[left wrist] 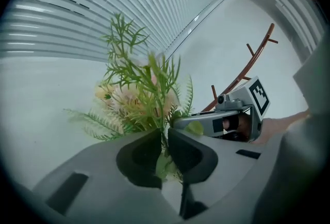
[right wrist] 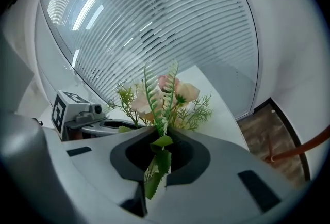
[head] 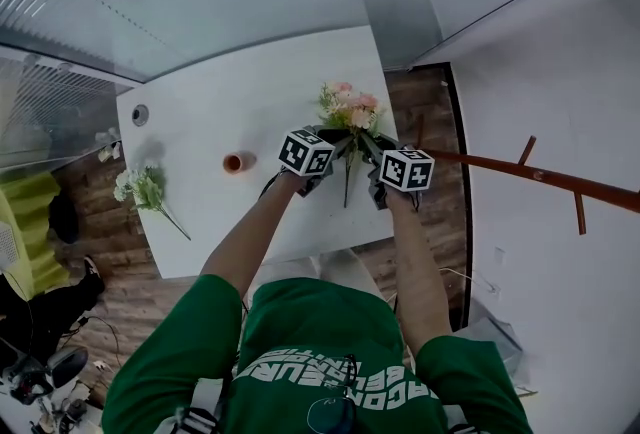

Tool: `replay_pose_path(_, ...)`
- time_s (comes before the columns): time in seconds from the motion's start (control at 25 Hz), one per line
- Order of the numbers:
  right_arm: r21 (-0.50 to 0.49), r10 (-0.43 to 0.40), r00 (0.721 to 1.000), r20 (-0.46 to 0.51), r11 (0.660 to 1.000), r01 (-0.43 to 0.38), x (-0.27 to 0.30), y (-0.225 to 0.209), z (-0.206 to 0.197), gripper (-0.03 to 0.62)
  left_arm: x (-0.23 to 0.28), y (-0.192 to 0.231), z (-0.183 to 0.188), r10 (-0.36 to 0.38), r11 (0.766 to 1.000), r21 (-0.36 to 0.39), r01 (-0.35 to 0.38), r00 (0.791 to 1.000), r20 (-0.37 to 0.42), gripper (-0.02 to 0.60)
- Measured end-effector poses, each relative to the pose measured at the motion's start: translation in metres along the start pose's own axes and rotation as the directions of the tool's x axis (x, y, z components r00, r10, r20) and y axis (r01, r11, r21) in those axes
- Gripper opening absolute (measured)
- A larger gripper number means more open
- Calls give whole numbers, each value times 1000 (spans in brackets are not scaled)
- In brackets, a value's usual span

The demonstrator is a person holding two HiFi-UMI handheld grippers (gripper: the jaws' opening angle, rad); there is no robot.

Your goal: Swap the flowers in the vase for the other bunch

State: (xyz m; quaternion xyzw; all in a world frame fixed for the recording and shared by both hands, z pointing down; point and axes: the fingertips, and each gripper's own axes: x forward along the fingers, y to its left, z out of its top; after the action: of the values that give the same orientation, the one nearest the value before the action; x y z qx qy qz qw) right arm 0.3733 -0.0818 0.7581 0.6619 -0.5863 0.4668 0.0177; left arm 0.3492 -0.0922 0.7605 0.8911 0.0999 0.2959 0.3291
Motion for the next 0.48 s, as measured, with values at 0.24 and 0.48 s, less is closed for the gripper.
replay_pose_path(0.24,0,-15,1000,-1,1000,15,2,-1,1,41,-1,3,0,35,999,-27,-36,999,-18,38)
replay_pose_path(0.48,11,-38,999,2,999,38,0,-2,1,62,-8,9,0,77,996,-36,-78,997,-28,85)
